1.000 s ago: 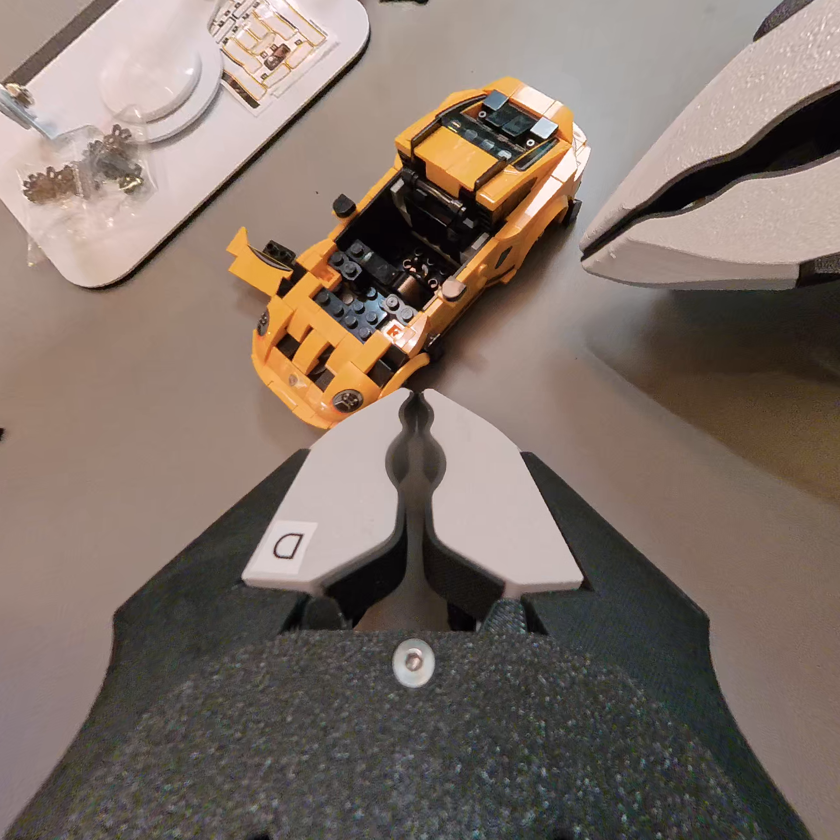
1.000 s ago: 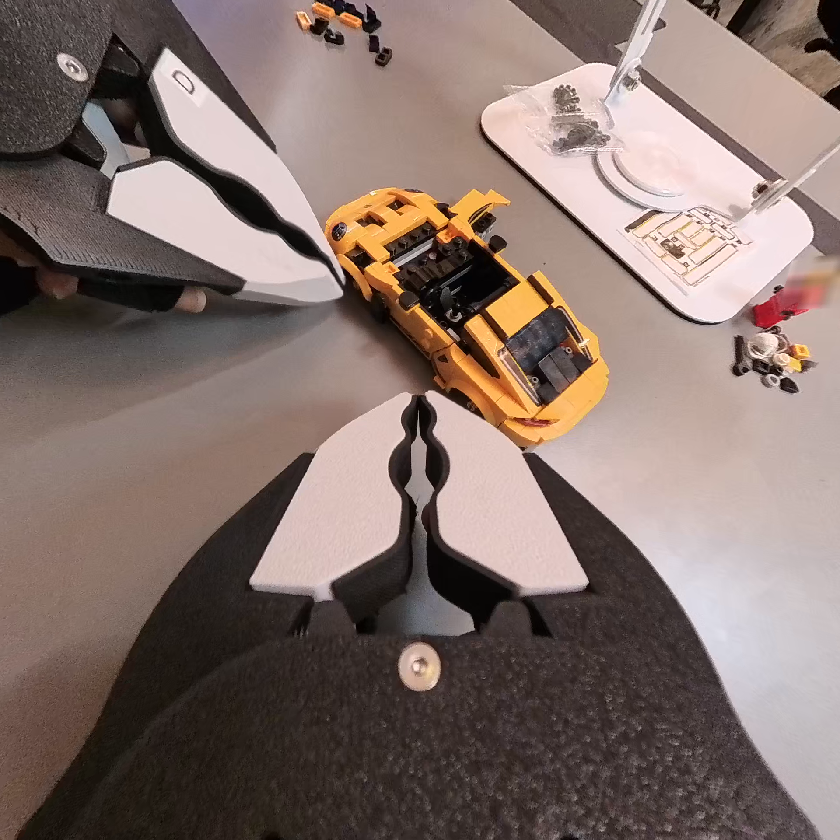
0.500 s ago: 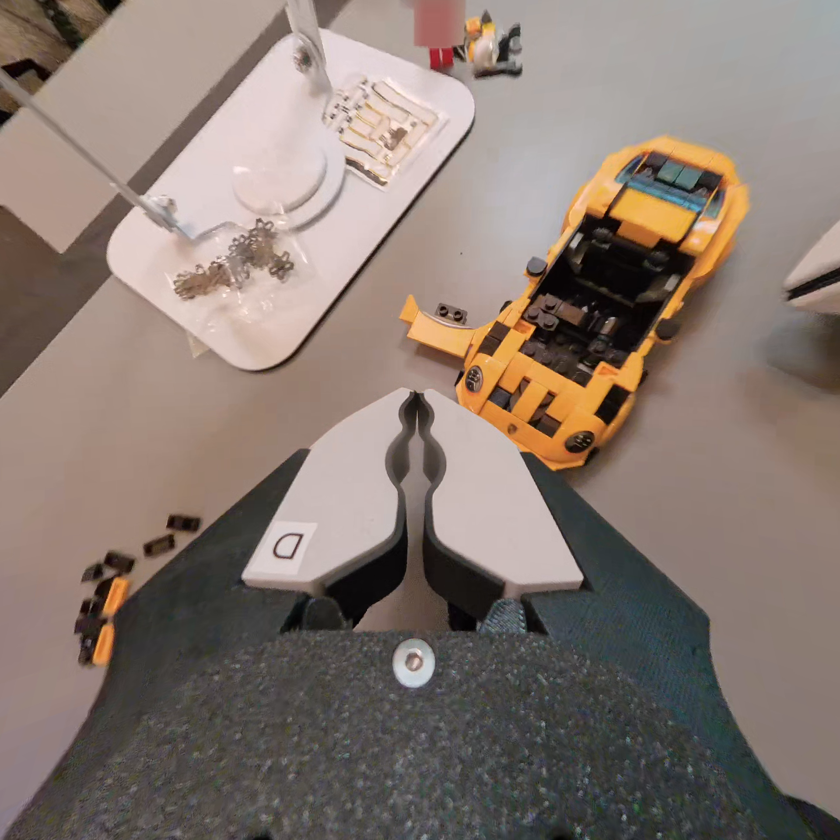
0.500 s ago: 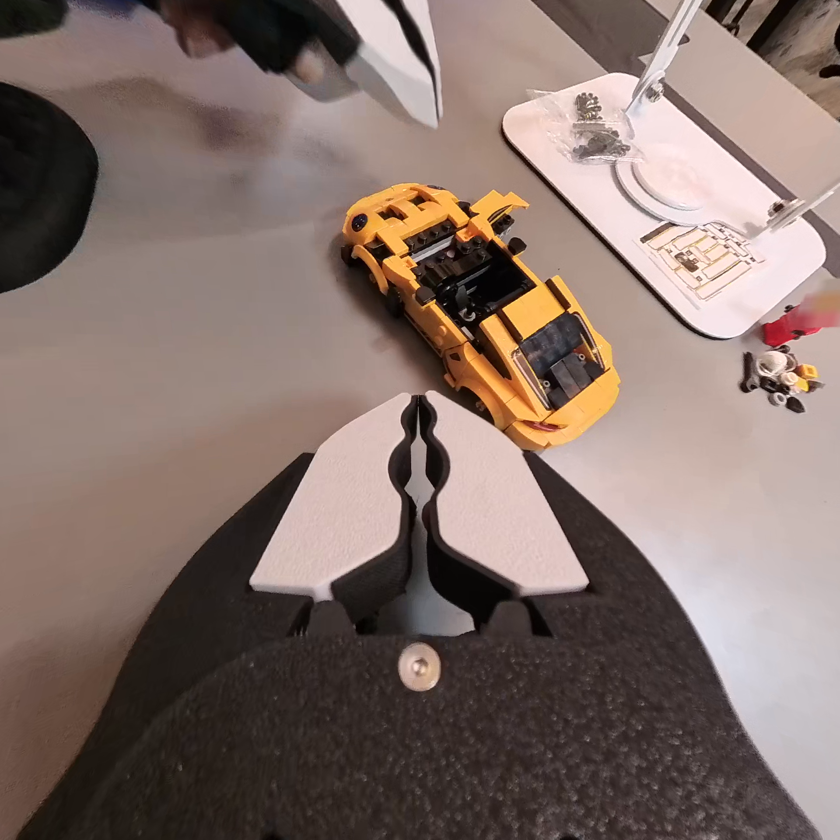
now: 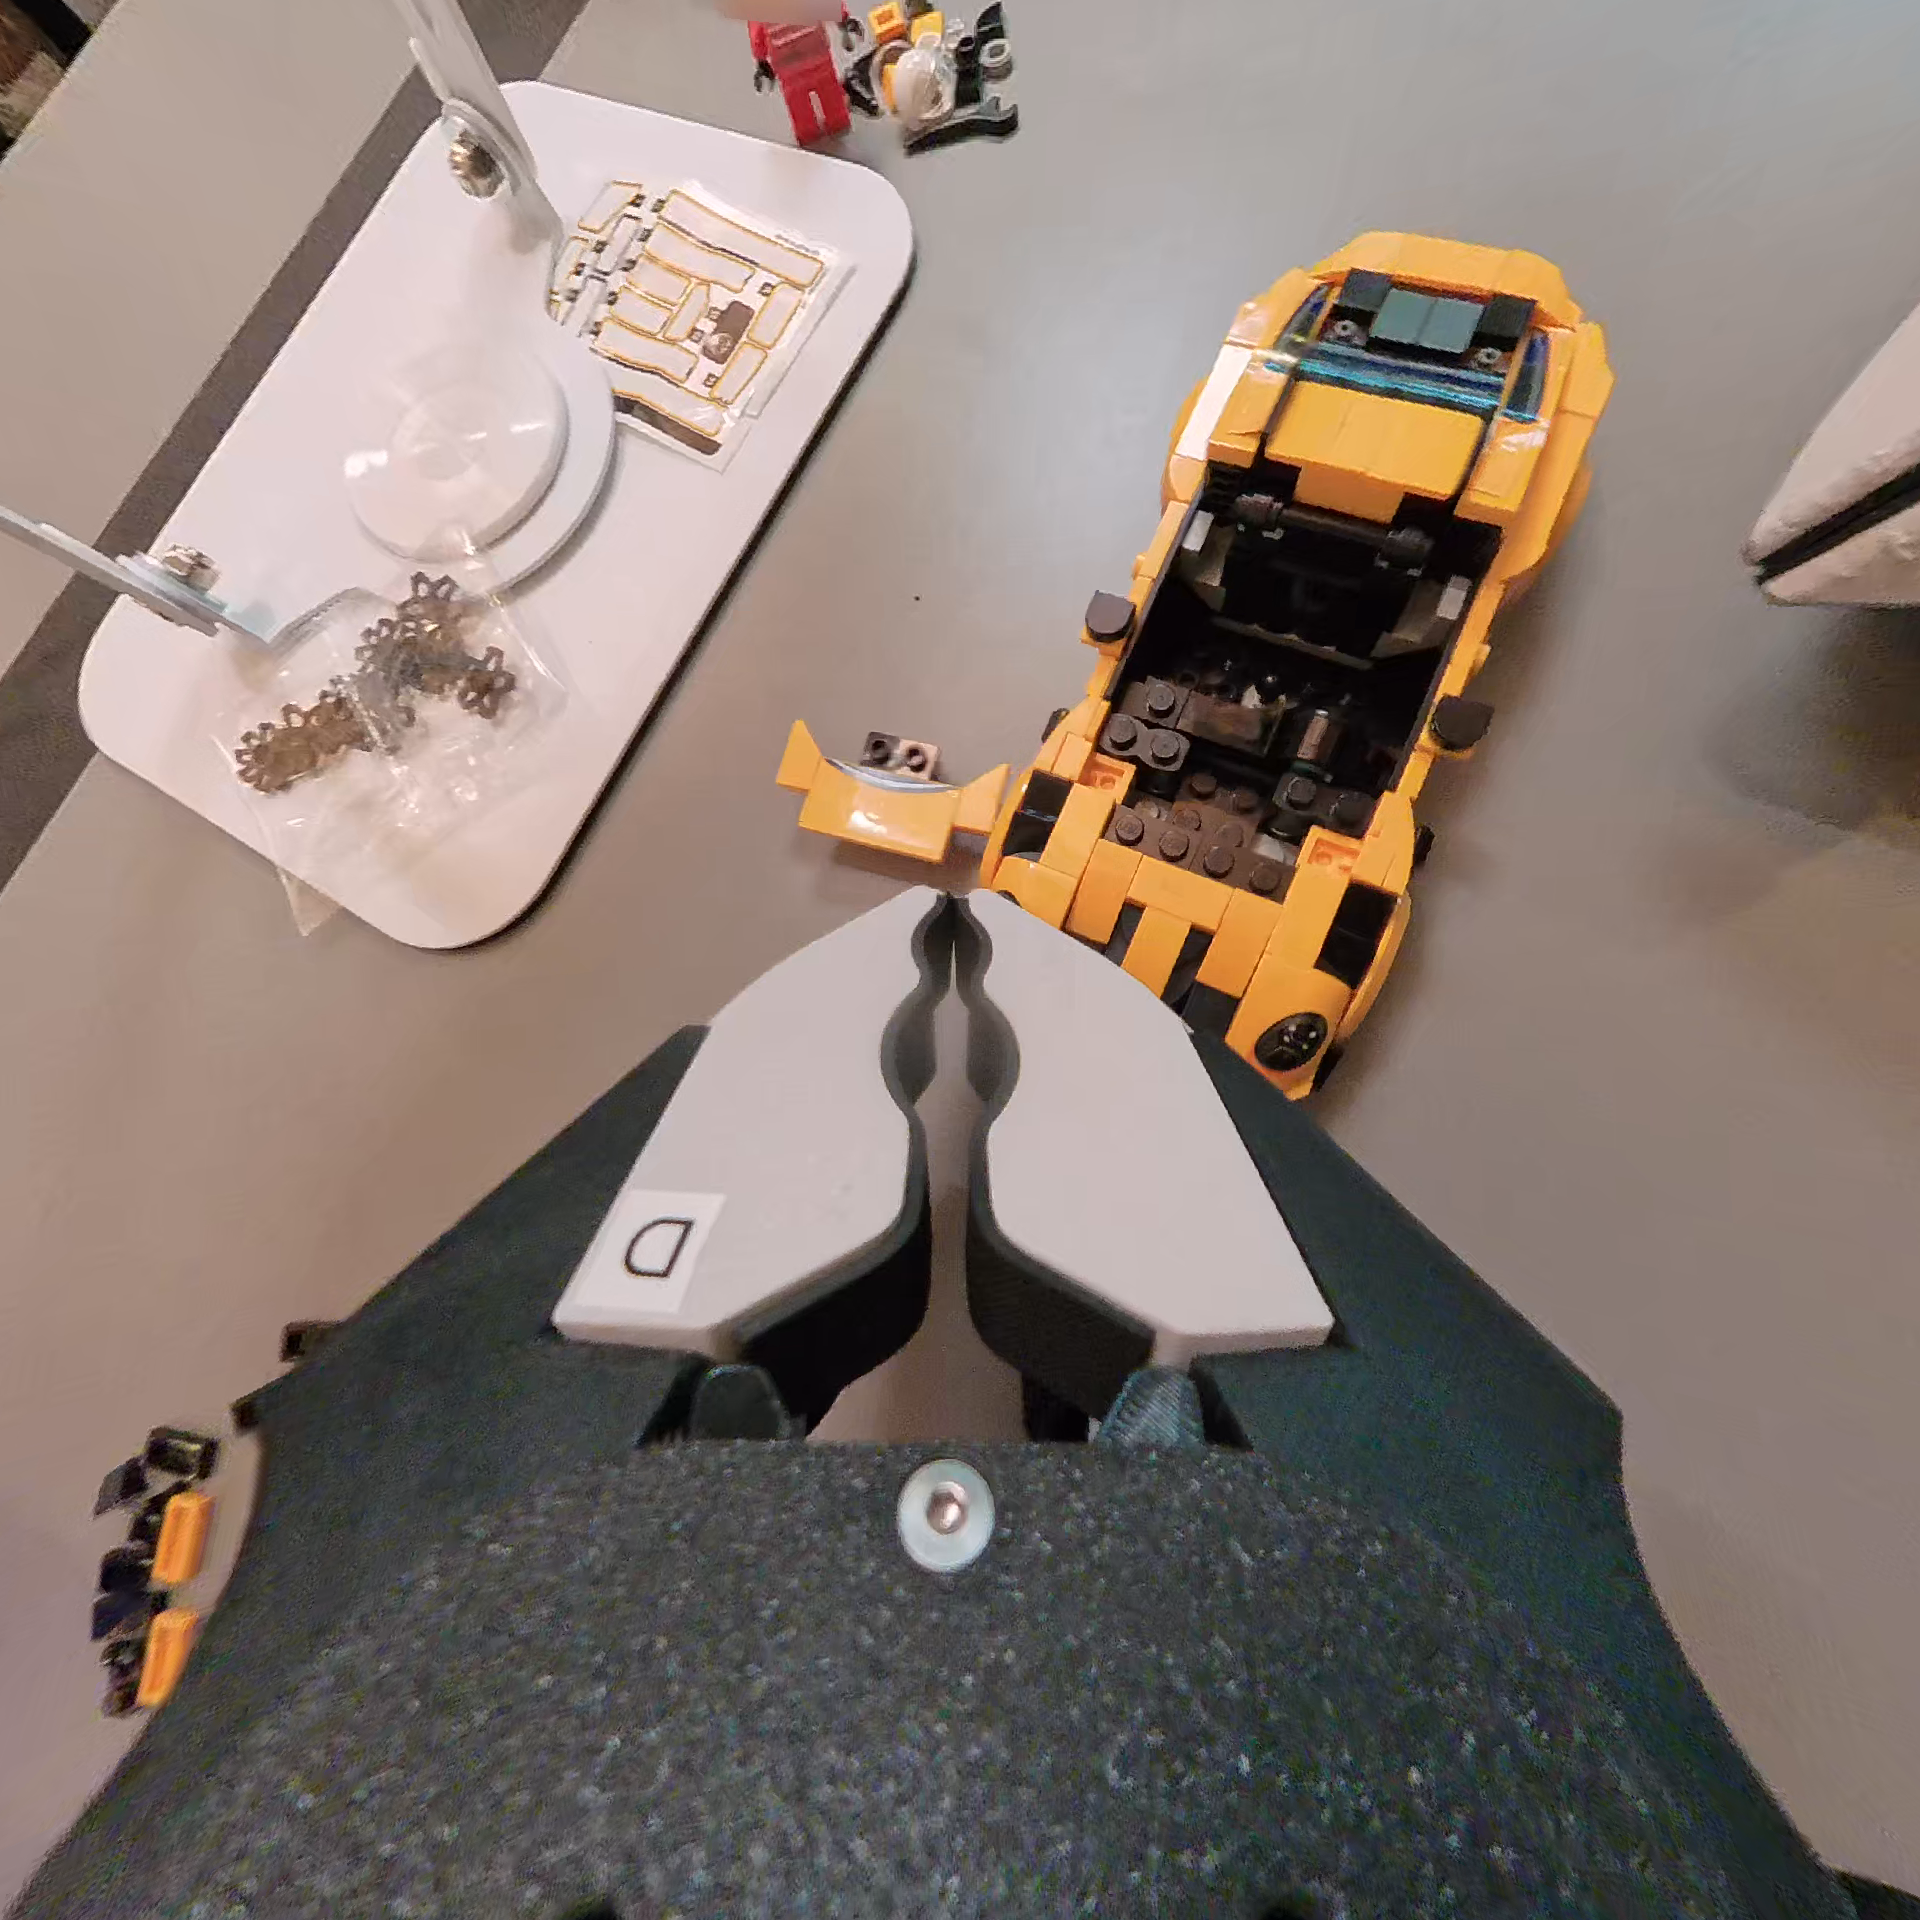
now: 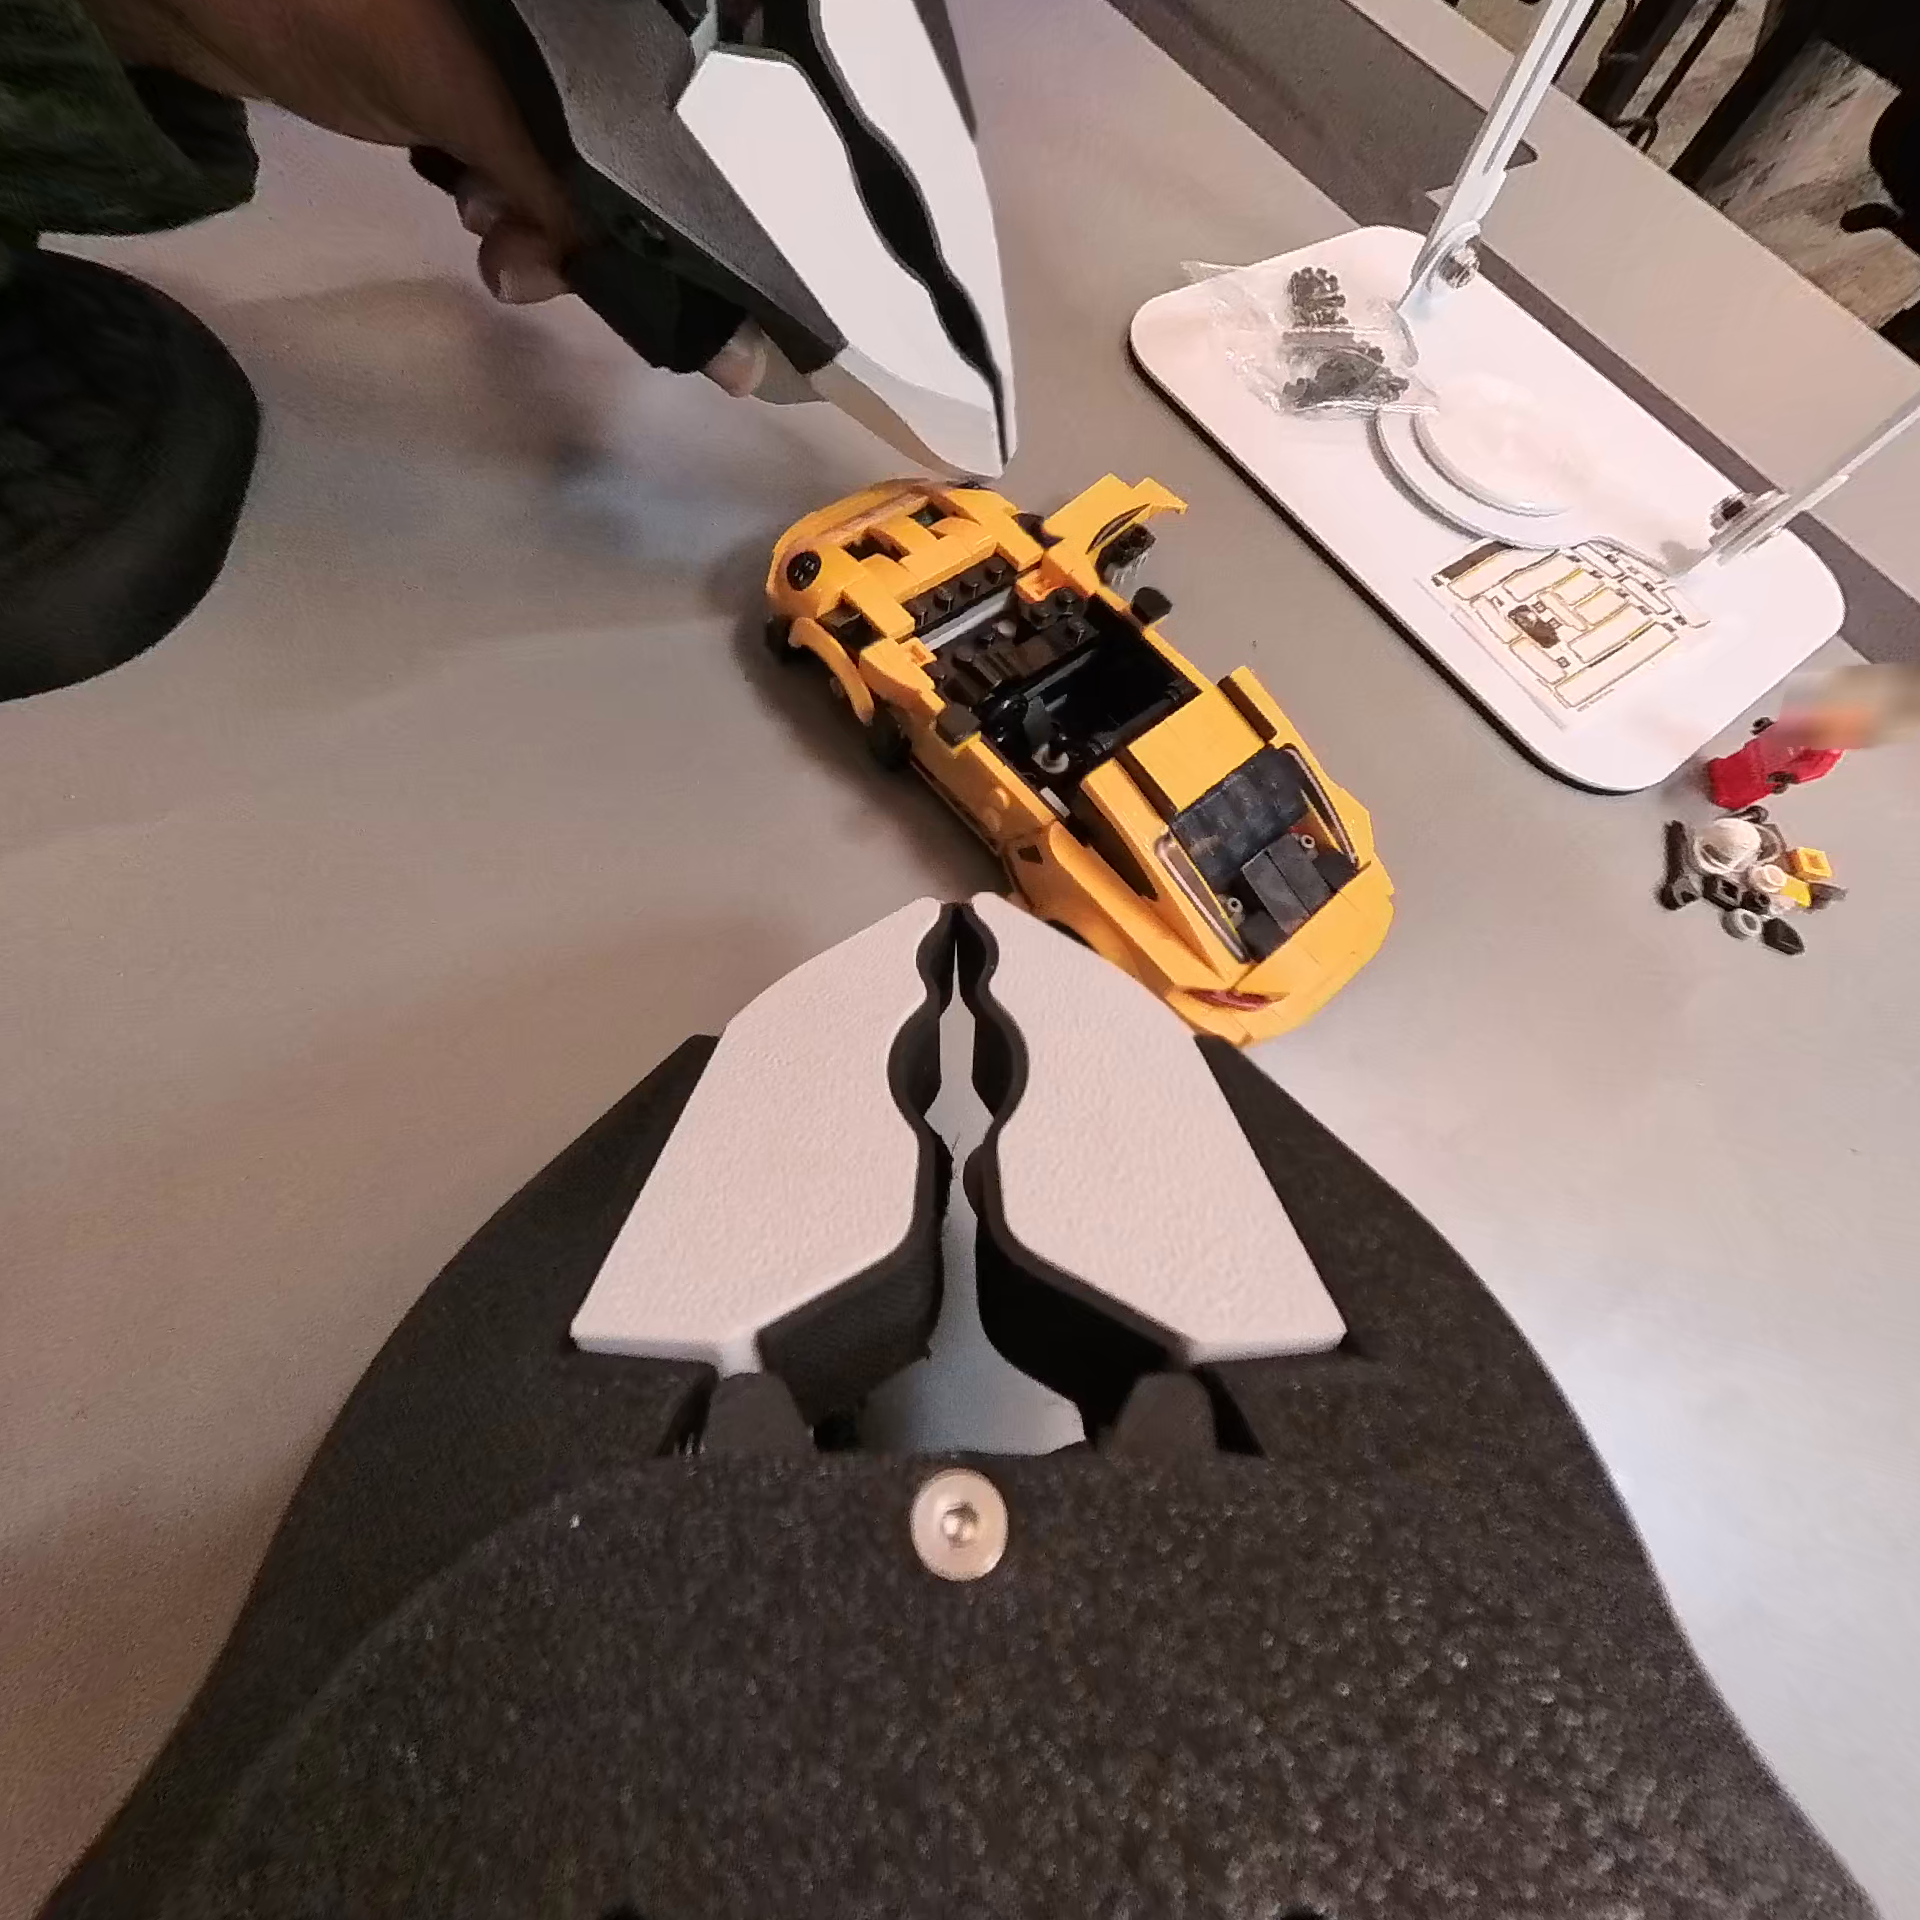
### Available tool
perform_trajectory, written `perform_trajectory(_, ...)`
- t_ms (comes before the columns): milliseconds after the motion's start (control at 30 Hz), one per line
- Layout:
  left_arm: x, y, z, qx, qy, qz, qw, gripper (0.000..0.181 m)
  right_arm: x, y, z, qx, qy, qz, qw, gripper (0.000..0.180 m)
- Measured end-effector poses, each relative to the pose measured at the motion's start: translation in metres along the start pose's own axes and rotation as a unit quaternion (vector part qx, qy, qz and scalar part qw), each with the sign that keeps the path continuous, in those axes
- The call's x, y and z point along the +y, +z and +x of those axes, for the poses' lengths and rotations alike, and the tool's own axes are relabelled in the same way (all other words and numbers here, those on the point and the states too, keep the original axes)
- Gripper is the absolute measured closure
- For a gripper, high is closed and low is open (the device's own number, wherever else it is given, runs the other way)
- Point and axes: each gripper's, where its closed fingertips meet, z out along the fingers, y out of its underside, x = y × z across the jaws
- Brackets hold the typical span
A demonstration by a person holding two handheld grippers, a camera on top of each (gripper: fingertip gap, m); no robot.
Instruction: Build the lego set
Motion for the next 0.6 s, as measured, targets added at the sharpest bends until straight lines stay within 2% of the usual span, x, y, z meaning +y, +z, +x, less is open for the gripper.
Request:
perform_trajectory(167,-0.001,-0.004,0.016,0.029,0.007,0.008,1.000,0.181,-0.001,-0.001,0.000,-0.003,0.001,0.006,1.000,0.180)
perform_trajectory(267,-0.006,-0.007,0.006,0.006,-0.008,0.024,1.000,0.181,-0.003,-0.002,-0.001,-0.005,0.002,0.010,1.000,0.180)
perform_trajectory(600,-0.007,-0.001,-0.011,-0.080,-0.027,-0.002,0.996,0.181,0.000,-0.001,0.000,-0.005,0.005,0.006,1.000,0.180)
